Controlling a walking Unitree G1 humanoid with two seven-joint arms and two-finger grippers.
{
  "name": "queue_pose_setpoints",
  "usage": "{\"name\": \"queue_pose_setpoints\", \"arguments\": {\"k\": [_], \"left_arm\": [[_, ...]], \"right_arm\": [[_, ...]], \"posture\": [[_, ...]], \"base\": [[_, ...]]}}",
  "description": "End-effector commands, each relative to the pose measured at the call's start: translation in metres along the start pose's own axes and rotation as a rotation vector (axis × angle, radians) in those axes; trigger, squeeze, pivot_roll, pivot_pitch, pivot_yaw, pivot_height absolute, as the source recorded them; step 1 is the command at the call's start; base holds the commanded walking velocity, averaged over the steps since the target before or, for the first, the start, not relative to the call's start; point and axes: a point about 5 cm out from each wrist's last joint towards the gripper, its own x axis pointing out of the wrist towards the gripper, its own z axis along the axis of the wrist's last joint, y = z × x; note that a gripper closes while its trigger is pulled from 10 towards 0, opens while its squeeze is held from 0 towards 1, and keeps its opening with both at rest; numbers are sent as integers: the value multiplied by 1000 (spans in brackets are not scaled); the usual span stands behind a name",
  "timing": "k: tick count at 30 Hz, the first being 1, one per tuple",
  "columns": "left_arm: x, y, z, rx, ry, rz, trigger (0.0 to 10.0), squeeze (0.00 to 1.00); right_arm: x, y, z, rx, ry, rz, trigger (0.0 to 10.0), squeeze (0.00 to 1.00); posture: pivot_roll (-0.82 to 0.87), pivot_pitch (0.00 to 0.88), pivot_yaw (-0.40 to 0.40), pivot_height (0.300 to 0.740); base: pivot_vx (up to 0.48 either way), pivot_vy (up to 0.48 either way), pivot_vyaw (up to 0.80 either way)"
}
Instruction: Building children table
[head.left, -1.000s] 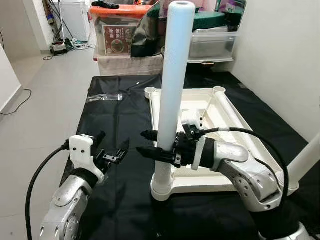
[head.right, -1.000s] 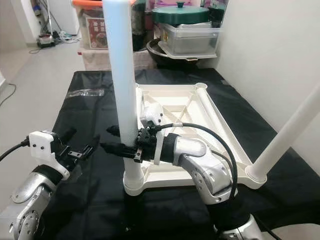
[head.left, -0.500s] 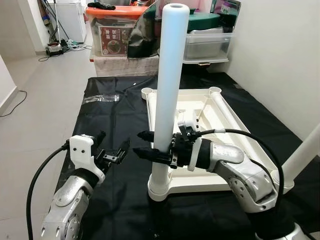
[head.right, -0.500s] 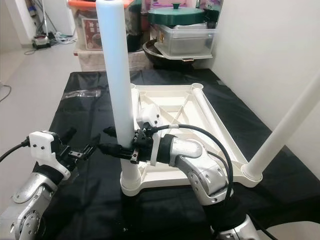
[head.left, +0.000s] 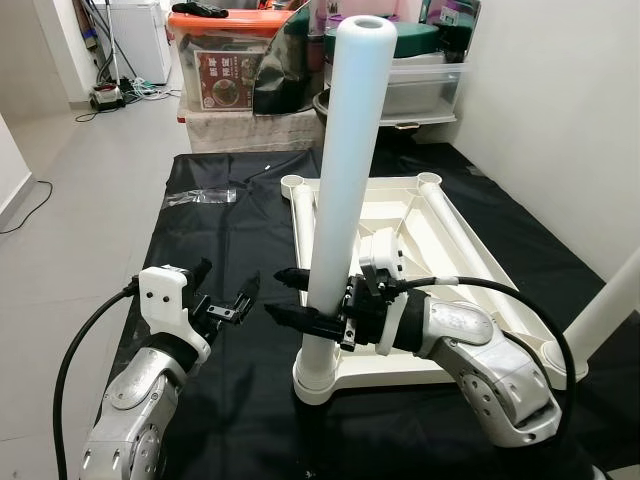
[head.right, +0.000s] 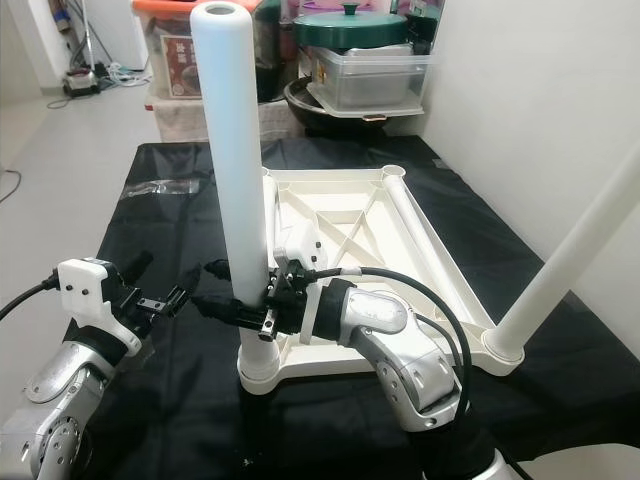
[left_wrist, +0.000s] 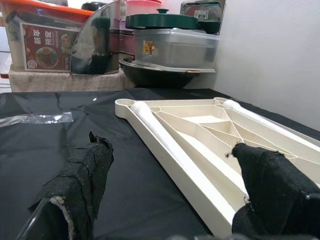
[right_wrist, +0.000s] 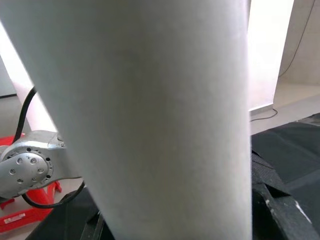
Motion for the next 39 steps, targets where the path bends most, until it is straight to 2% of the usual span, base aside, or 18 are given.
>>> {"name": "queue_pose_setpoints", "arguments": {"k": [1,4,5,7,10,19,21,23,24,25,27,28,31,32,33,34,35,39], "left_arm": [[2,1,-1,-2,-2,2,10000,0],[2,2,-1,-7,0,5,10000,0],[2,2,-1,-7,0,5,10000,0],[1,3,-2,-10,-1,8,10000,0],[1,3,-2,-10,-1,9,10000,0],[1,4,-3,-14,2,4,10000,0],[1,4,-3,-14,3,3,10000,0],[1,4,-3,-14,3,3,10000,0],[1,3,-3,-12,2,5,10000,0],[1,3,-3,-12,2,5,10000,0],[1,3,-4,-12,2,6,10000,0],[0,3,-4,-10,1,8,10000,0],[0,3,-4,-10,1,8,10000,0],[0,3,-4,-10,1,10,10000,0],[0,3,-4,-10,1,10,10000,0],[-1,3,-4,-10,2,10,10000,0],[-1,3,-4,-10,2,9,10000,0],[0,4,-3,-11,2,6,10000,0]], "right_arm": [[5,6,-14,82,32,22,10000,0],[11,0,-23,201,62,-31,10000,0],[11,0,-23,201,62,-31,10000,0],[16,-8,-30,277,83,-115,10000,0],[17,-9,-32,294,84,-131,10000,0],[16,-4,-35,249,83,-110,10000,0],[16,-14,-39,230,119,-222,10000,0],[16,-17,-40,229,130,-255,10000,0],[10,-42,-47,230,181,-543,10000,0],[10,-42,-47,230,181,-543,10000,0],[9,-48,-50,231,196,-619,10000,0],[-13,-63,-56,249,225,-886,10000,0],[-13,-63,-56,249,225,-886,10000,0],[-32,-69,-60,266,239,-1075,10000,0],[-32,-69,-60,266,239,-1075,10000,0],[-48,-73,-61,271,247,-1207,10000,0],[-58,-75,-62,269,253,-1284,10000,0],[-63,-75,-61,268,252,-1303,10000,0]], "posture": [[50,0,-73,740],[59,0,-80,740],[59,0,-80,740],[63,0,-83,740],[65,0,-84,740],[60,0,-78,740],[59,0,-78,740],[59,0,-78,740],[58,0,-81,740],[58,0,-81,740],[58,0,-81,740],[67,0,-86,740],[67,0,-86,740],[66,0,-86,740],[66,0,-86,740],[53,0,-76,740],[53,0,-76,740],[47,0,-77,740]], "base": [[0,0,0],[0,0,0],[0,0,0],[0,0,0],[0,0,0],[0,0,0],[0,0,0],[0,0,0],[0,0,0],[0,0,0],[0,0,0],[0,0,0],[0,0,0],[0,0,0],[0,0,0],[0,0,0],[0,0,0],[0,0,0]]}}
